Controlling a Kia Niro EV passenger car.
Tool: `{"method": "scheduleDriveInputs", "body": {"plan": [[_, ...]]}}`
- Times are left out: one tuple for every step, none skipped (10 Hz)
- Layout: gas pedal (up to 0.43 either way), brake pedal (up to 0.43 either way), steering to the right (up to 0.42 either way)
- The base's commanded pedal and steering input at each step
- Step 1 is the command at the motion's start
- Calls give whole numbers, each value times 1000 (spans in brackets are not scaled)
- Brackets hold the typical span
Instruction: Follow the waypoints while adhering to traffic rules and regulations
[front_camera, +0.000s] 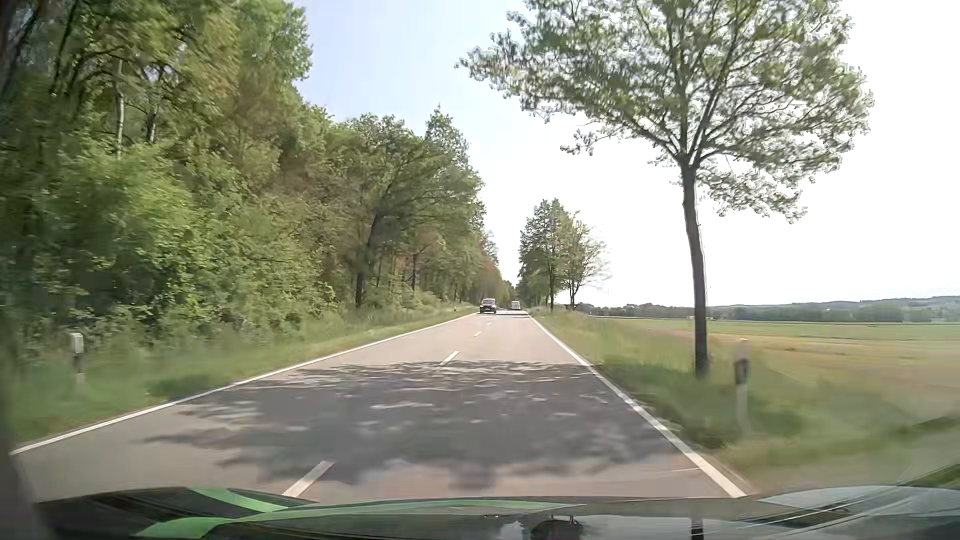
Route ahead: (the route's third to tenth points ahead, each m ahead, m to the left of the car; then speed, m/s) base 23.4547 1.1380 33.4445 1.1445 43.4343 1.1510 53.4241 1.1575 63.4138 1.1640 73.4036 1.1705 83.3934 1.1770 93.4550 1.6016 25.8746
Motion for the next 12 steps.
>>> {"method": "scheduleDriveInputs", "body": {"plan": [[157,0,-5],[169,0,-5],[169,0,-5],[177,0,-5],[177,0,-5],[177,0,-3],[177,0,-1],[177,0,0],[177,0,0],[177,0,-1],[177,0,-1],[177,0,0]]}}
